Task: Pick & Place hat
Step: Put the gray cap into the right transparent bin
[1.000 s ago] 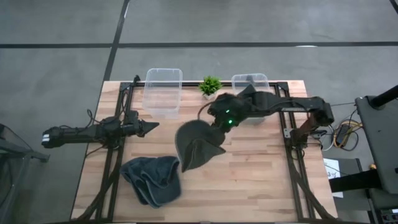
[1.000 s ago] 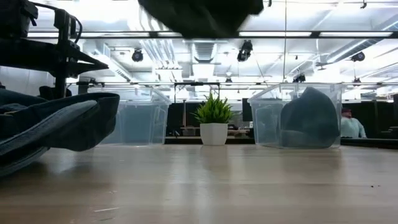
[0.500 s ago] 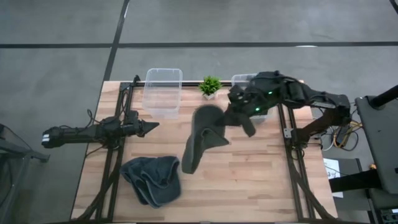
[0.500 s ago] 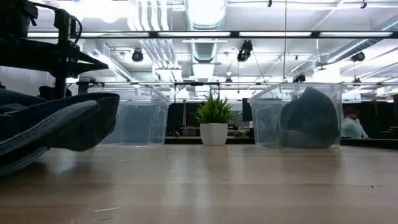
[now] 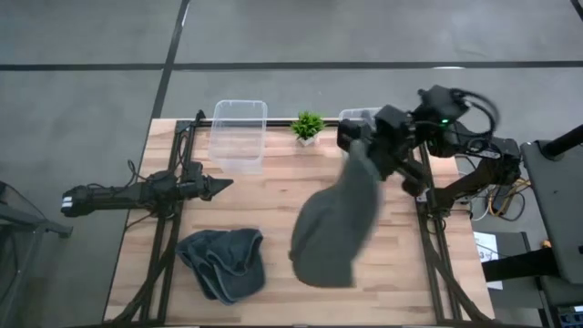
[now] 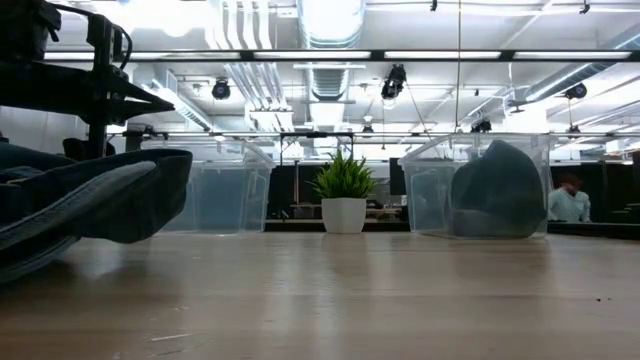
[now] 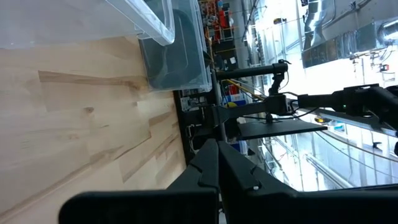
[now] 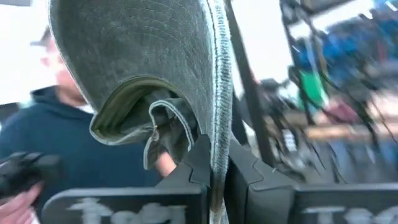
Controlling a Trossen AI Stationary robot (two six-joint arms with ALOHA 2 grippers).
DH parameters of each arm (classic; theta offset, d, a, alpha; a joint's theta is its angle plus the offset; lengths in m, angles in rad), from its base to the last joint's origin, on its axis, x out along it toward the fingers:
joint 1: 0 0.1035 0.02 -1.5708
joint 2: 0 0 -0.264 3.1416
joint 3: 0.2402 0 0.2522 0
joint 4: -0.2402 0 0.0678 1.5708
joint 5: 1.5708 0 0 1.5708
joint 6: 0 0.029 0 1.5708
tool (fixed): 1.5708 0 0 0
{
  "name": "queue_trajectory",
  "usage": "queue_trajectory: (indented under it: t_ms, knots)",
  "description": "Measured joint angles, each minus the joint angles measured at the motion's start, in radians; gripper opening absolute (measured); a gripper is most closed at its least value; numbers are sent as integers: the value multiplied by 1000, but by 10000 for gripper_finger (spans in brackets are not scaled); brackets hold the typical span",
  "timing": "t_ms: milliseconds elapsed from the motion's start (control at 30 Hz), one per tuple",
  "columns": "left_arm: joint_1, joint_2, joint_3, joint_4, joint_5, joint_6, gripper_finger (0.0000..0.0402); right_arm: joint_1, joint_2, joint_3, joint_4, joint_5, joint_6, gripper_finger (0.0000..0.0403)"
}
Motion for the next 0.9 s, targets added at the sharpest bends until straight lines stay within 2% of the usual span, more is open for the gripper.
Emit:
queue_trajectory:
  t_ms: [200, 367, 433, 767, 900]
  knots:
    - [0, 0, 0, 0, 0, 0, 0, 0, 9, -1, 158, -91, 38, 11]
    - [0, 0, 0, 0, 0, 0, 0, 17, 45, -2, 483, -241, 153, 11]
    - [0, 0, 0, 0, 0, 0, 0, 23, 56, -2, 574, -268, 197, 11]
    - [0, 0, 0, 0, 0, 0, 0, 32, 70, -4, 572, -268, 233, 11]
    - [0, 0, 0, 0, 0, 0, 0, 28, 77, -4, 526, -200, 228, 11]
